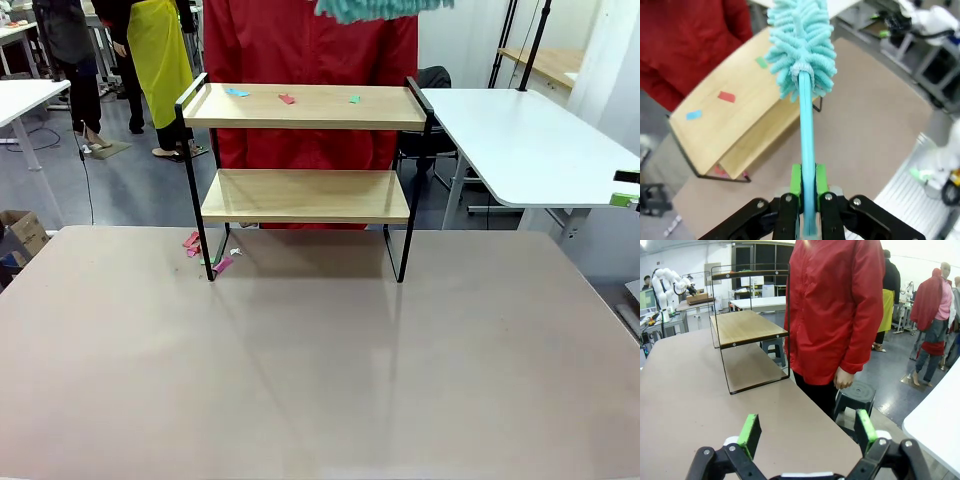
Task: Clean the shelf.
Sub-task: Clean the specific section of the Shelf indicated by the human with the Duster.
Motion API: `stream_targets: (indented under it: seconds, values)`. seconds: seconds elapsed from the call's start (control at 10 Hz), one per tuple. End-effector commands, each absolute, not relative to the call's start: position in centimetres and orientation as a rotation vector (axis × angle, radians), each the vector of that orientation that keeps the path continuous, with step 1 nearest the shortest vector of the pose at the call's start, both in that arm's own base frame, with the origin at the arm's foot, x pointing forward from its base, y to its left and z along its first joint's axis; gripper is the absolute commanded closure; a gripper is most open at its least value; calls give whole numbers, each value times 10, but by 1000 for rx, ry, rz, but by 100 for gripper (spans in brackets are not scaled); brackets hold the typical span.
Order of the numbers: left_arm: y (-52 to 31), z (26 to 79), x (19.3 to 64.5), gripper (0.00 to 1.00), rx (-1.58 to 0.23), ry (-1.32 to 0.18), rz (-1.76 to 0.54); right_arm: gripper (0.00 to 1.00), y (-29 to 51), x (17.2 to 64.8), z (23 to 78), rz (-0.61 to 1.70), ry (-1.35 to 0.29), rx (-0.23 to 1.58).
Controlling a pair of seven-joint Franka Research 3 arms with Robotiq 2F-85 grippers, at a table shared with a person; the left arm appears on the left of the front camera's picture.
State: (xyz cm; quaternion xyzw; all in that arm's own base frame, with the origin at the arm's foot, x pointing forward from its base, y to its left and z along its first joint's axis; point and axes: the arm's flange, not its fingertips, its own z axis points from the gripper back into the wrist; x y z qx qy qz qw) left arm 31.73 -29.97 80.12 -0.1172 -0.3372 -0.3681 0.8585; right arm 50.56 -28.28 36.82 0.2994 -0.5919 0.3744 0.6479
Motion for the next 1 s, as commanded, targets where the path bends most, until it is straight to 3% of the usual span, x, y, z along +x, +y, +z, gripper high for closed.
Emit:
stream_targets:
  seconds: [0.0, 0.3, 0.8, 0.9]
  values:
    - [-352, 818, 342, 86, -182, -662, -671, 0, -279, 506, 374, 842, -1319, 666]
    - [-410, 812, 355, 86, -140, -657, -571, 0, -279, 506, 374, 842, -1319, 666]
    - [-405, 789, 360, 86, -159, -639, -609, 0, -279, 506, 374, 842, -1319, 666]
    - [-410, 786, 348, 86, -208, -614, -498, 0, -279, 506, 374, 842, -1319, 666]
